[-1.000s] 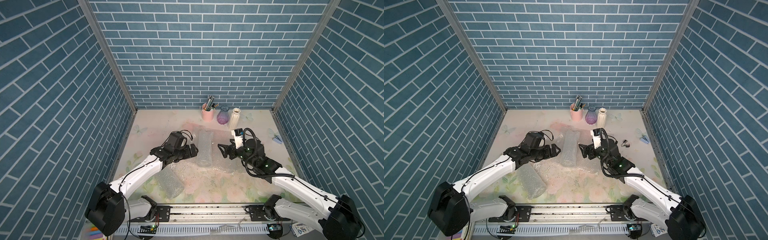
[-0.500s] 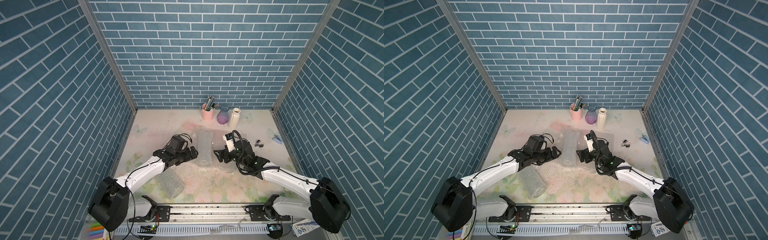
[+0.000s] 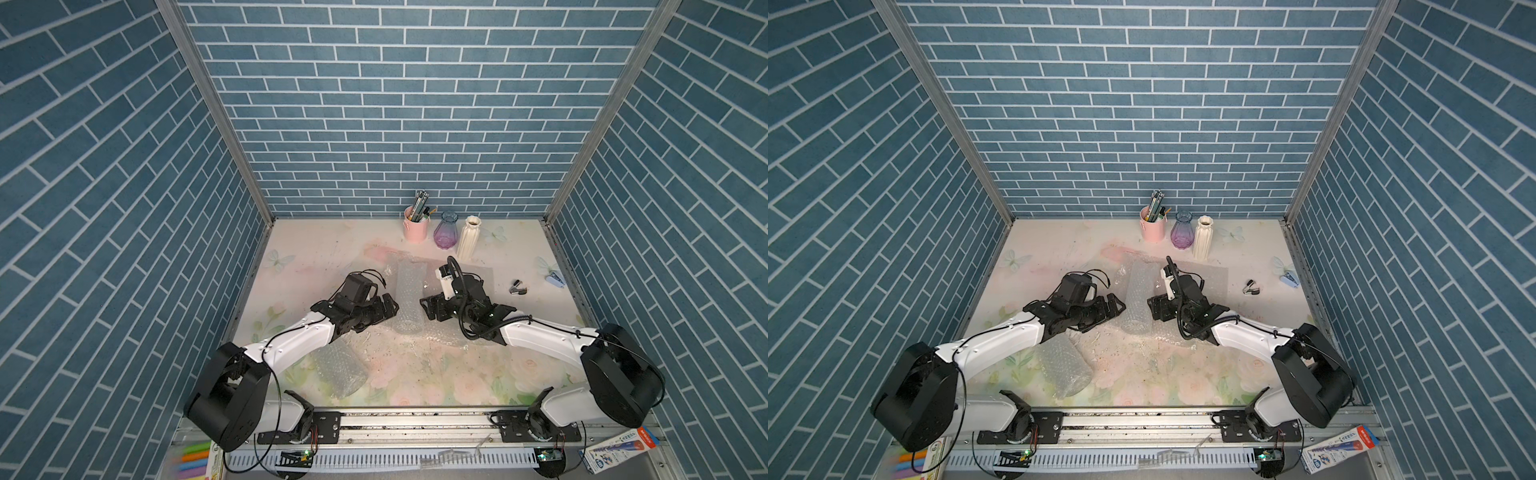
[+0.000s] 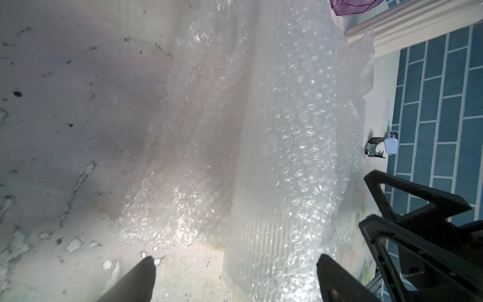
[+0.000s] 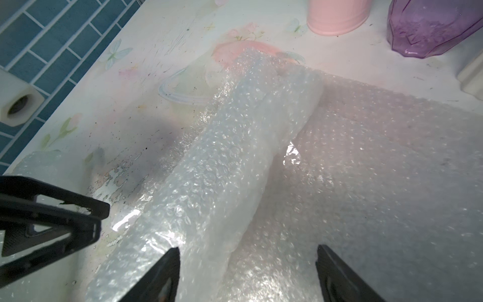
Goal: Unwrap the vase from the bubble wrap
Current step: Unwrap the bubble wrap.
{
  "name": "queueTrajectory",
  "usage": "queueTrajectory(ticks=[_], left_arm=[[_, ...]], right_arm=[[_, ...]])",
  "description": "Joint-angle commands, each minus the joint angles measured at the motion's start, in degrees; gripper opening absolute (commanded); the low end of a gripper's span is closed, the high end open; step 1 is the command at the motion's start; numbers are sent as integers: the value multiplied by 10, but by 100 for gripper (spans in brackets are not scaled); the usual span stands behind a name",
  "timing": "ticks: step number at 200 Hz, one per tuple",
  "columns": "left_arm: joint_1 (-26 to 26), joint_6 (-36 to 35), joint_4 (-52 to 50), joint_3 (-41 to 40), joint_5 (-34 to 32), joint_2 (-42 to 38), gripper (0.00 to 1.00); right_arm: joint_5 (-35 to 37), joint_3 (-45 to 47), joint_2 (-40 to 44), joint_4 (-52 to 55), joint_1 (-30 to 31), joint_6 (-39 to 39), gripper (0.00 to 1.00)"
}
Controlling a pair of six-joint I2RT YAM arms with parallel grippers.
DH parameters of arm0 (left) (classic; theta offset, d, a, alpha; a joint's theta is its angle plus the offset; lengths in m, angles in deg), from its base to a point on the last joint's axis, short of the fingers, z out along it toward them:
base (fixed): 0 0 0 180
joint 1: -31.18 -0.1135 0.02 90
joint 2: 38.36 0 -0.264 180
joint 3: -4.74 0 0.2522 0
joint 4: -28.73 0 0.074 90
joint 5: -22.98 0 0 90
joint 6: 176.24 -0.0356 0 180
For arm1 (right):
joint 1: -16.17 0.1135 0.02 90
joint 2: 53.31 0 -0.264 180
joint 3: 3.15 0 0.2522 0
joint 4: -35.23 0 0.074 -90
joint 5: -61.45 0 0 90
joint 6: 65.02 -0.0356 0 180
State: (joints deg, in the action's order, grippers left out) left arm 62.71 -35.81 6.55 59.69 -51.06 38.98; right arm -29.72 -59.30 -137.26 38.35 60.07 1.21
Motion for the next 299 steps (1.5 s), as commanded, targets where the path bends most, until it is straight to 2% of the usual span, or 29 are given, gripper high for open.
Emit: queueTrajectory(ticks=[1, 72, 176, 226, 299], left_arm=[[-2, 2, 18, -1, 8, 11, 97], [0, 1, 15, 19, 12, 21, 97], [24, 16, 45, 42, 16, 53, 91], [42, 33, 77, 51, 24, 73, 81], [76, 55, 118, 68, 43, 106, 58]], right_arm=[[6, -22, -22, -6, 7, -26, 82], [39, -15, -37, 9, 9, -37, 79], [106, 34, 21, 45, 8, -49, 76], [122, 34, 27, 56, 7, -45, 75], [127, 47, 62, 67, 4, -48, 75]])
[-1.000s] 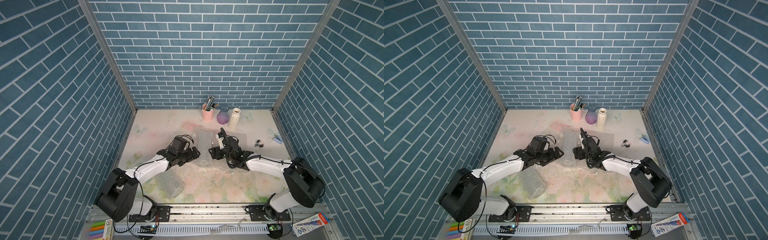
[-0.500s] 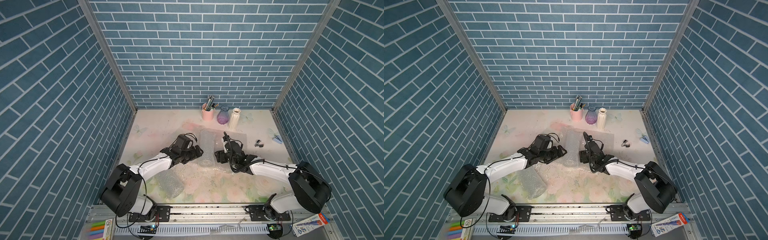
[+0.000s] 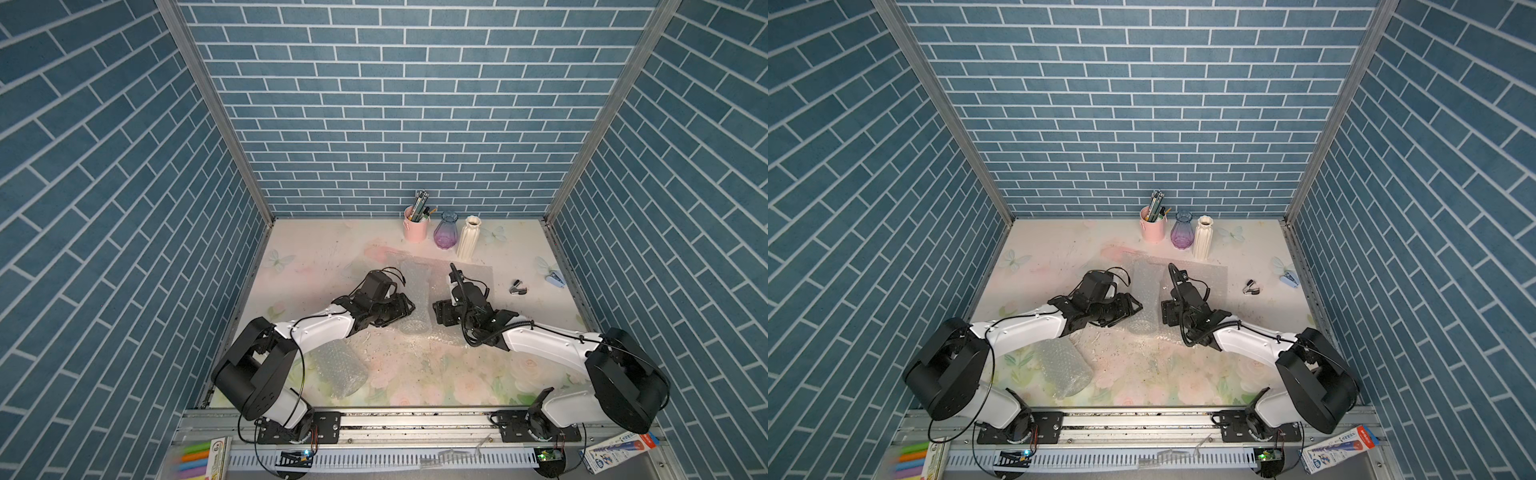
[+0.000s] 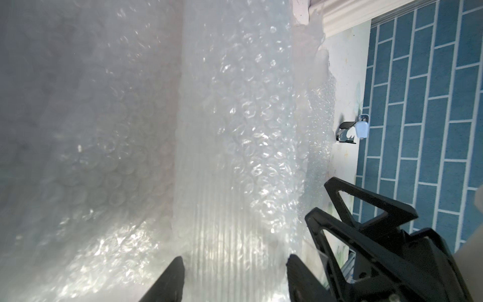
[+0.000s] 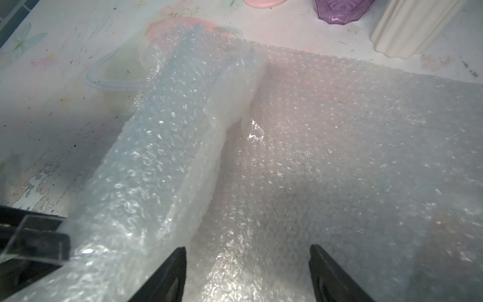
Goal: Unwrap the vase from the bubble wrap
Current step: Unwrap the bubble wrap.
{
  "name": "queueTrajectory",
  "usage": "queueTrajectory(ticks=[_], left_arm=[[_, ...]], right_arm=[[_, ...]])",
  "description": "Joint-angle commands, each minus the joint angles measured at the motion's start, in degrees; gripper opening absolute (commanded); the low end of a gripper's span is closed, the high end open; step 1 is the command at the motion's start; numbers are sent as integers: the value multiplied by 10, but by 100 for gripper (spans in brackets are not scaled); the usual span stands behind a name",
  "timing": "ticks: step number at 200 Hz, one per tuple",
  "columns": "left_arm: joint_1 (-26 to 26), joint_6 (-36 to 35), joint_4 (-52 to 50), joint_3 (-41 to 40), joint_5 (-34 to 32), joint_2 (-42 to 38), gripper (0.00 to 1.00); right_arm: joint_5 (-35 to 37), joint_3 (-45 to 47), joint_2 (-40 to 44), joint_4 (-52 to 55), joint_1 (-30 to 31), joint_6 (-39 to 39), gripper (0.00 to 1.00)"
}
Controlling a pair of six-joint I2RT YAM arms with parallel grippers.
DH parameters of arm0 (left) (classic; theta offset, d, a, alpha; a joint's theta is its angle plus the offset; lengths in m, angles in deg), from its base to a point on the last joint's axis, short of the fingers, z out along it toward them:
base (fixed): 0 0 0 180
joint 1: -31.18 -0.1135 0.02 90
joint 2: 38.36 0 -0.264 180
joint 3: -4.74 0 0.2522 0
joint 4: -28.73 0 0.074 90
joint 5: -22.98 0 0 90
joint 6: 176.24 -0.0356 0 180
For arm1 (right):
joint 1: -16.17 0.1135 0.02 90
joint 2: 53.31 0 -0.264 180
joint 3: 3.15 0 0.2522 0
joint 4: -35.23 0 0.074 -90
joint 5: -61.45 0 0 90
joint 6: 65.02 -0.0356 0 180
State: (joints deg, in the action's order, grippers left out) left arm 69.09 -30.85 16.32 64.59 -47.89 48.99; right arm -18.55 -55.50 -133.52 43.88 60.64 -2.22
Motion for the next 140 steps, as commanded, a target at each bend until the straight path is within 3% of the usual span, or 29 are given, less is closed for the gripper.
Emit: queueTrajectory(ticks=[1, 77, 140], left_arm=[[12, 5, 21, 19, 11, 5, 58], [22, 5, 17, 26, 7, -4, 43], [26, 0, 3, 35, 1, -10, 43]], right_arm=[[15, 10, 25, 12, -2, -14, 75], [-12, 22, 50, -7, -5, -16, 75], [-45, 19, 63, -10, -5, -14, 75]])
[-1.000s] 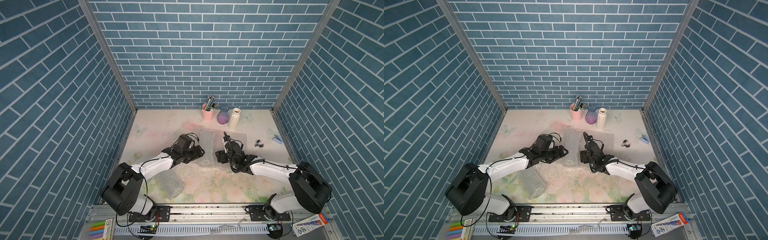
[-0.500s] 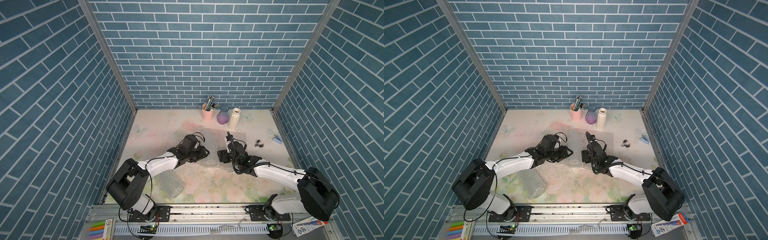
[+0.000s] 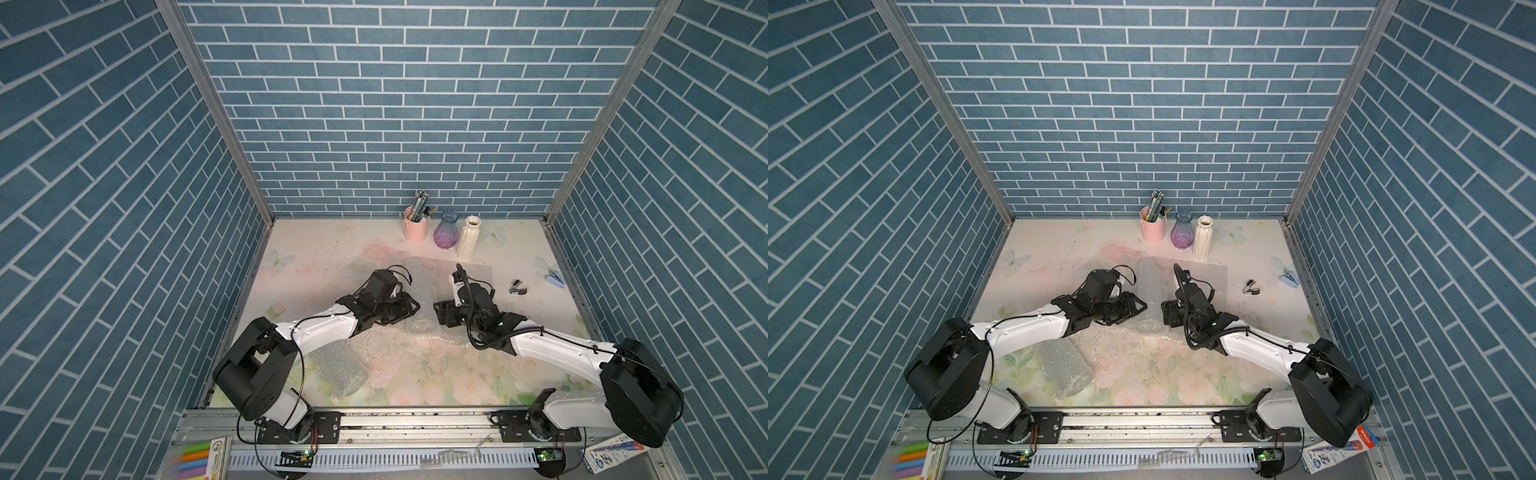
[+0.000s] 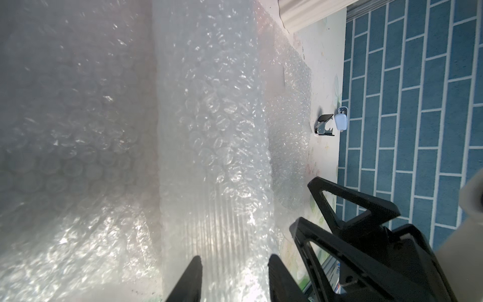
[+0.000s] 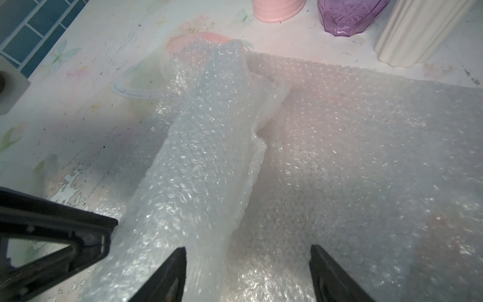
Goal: Unwrap the vase from the bubble wrap
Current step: Unwrap the bubble wrap.
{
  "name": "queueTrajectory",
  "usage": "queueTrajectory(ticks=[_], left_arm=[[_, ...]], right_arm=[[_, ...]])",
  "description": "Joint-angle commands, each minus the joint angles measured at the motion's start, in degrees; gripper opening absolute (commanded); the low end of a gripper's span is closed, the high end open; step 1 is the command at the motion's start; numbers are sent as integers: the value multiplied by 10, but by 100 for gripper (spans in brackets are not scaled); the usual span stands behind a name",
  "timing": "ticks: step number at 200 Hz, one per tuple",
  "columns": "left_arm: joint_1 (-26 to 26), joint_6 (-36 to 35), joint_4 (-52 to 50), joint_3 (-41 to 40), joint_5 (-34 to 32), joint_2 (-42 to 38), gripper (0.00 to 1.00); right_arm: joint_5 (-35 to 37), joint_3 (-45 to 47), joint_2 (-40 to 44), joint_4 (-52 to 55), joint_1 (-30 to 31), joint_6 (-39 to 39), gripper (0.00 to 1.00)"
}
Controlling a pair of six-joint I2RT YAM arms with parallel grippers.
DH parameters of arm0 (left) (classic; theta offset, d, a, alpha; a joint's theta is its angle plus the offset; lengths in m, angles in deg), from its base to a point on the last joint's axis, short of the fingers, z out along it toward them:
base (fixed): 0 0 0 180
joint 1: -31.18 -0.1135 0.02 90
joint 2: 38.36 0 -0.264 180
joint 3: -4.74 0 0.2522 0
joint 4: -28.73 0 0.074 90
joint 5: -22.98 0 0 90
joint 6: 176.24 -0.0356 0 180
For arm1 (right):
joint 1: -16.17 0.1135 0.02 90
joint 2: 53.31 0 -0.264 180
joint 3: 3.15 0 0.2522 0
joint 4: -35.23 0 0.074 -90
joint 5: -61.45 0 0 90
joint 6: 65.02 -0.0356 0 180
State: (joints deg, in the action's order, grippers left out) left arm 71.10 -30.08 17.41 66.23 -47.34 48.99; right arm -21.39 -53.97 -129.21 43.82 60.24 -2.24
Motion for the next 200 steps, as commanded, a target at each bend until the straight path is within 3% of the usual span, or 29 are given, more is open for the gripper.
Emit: queueTrajectory(ticks=[1, 115, 200], left_arm=[[6, -9, -8, 18, -4, -10, 43], [10, -16, -10, 30, 0, 16, 23], [12, -15, -5, 36, 4, 28, 12]], right_arm=[[-16, 4, 20, -8, -1, -14, 75], [-66, -34, 6, 15, 10, -10, 70], [-45, -66, -38, 36, 29, -10, 66]])
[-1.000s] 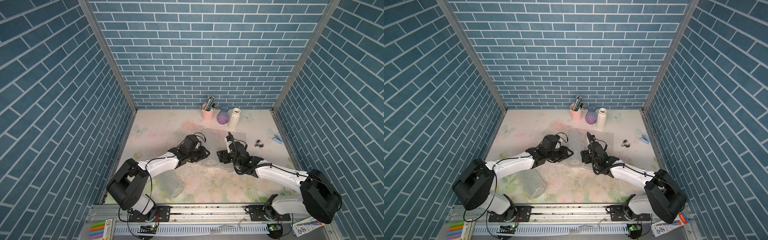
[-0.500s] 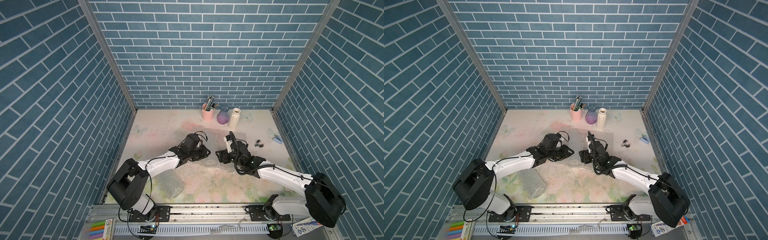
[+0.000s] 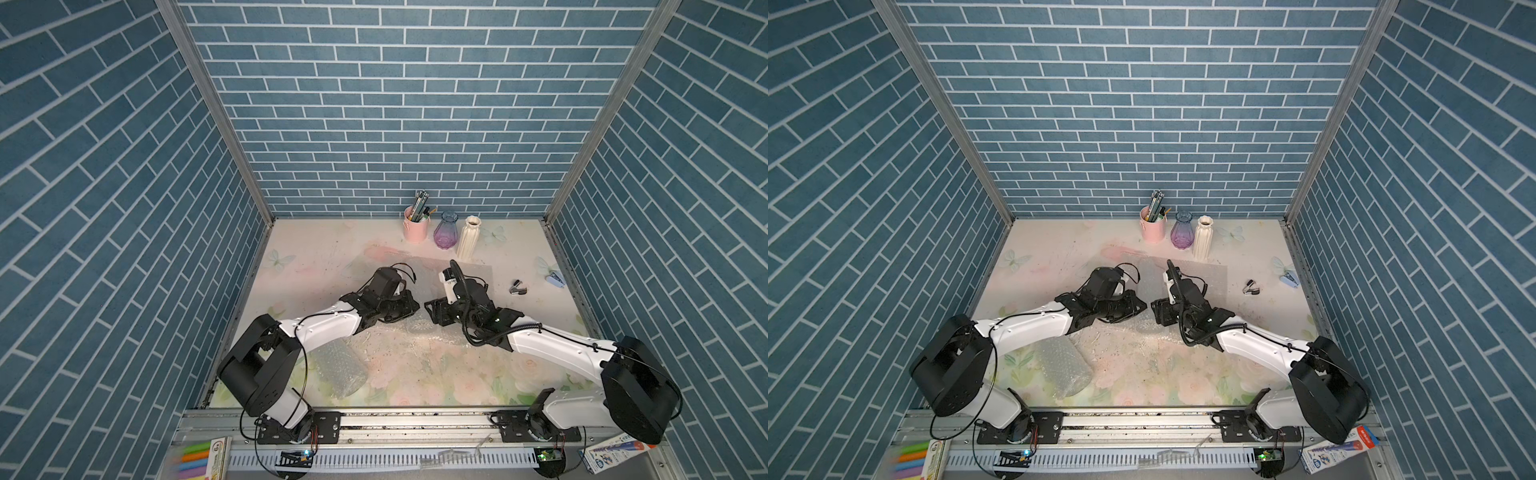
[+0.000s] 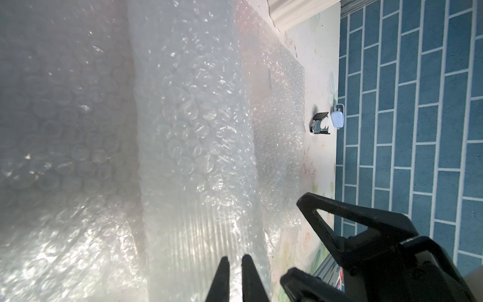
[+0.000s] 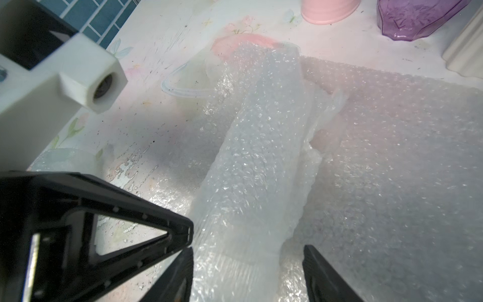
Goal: Unwrap the vase from the bubble wrap
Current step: Unwrap the bubble wrap.
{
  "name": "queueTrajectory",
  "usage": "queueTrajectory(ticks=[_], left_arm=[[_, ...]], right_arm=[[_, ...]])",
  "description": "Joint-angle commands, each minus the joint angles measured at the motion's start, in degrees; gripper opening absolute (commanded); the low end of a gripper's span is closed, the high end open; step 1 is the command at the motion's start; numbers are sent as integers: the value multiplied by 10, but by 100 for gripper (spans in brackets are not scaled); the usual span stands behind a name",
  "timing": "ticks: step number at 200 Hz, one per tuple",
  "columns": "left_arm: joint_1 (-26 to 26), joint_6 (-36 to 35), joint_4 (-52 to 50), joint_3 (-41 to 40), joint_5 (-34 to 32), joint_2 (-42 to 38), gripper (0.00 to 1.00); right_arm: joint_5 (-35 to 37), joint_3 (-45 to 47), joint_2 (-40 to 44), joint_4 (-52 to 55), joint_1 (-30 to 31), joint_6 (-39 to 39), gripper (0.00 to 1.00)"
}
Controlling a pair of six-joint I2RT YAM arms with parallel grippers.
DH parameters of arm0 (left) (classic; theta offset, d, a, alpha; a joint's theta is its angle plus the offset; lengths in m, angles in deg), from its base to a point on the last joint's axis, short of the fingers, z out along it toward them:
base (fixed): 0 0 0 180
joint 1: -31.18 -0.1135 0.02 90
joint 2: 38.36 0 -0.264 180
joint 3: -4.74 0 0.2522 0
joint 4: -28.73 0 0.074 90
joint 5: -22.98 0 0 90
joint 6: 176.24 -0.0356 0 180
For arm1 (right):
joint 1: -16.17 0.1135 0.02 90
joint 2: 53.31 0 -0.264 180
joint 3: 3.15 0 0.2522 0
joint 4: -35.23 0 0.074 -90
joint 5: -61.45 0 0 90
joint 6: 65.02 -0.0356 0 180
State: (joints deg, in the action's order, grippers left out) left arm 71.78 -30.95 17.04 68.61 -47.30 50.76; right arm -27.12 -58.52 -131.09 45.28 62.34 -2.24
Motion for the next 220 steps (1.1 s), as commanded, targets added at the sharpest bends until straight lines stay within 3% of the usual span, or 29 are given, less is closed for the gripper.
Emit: queueTrajectory(ticks=[1, 36, 82, 220], left_arm=[[5, -6, -1, 12, 4, 10, 12], [4, -8, -4, 11, 2, 10, 11], [4, -14, -14, 14, -2, 9, 10], [4, -51, -105, 14, -46, -23, 9]], right_arm=[[13, -22, -20, 22, 8, -11, 66], [46, -37, -40, 42, 8, -17, 52], [89, -35, -21, 58, 9, -14, 0], [147, 37, 16, 59, -24, -33, 0]])
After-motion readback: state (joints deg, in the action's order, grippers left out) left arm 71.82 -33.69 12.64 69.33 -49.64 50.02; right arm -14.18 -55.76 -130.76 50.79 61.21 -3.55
